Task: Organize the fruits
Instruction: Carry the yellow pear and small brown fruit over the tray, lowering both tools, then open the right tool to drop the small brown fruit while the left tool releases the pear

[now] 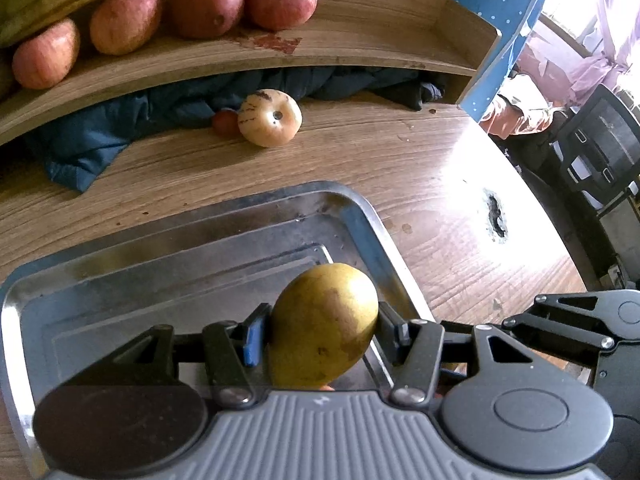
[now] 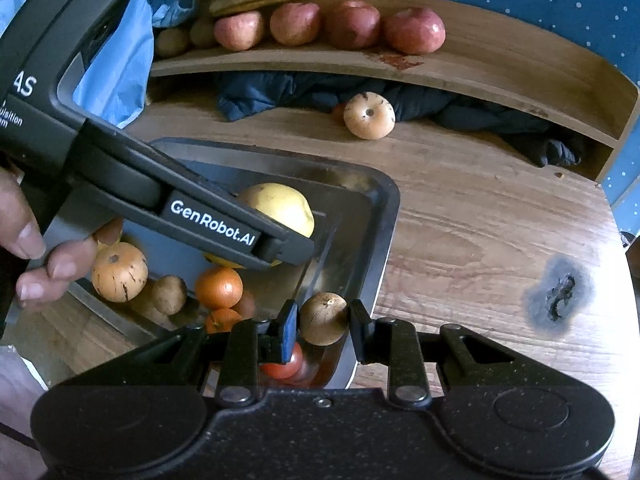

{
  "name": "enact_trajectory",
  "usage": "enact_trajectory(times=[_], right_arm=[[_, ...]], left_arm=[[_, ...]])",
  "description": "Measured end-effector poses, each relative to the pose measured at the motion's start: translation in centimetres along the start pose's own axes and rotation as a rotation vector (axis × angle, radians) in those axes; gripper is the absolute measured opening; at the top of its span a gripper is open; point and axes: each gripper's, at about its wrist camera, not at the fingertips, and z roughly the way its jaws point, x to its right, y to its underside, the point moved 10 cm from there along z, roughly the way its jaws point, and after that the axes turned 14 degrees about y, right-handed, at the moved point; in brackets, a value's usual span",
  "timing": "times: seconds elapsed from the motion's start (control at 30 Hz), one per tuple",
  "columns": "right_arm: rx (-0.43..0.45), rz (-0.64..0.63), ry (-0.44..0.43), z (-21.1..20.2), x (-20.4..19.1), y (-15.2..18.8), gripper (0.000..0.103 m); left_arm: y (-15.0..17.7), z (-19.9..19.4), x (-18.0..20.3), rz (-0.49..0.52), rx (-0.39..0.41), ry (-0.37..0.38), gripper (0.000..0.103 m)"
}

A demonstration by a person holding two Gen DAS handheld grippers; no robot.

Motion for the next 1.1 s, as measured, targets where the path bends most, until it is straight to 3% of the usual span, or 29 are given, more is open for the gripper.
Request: enact_trajectory(times=[1.1], right_arm=[[-0.024, -0.025, 0.012, 1.00, -0.25, -0.04, 0.030]], left_arm=[[0.39, 1.02, -0.36, 0.020, -0.030, -0.020, 0.059]])
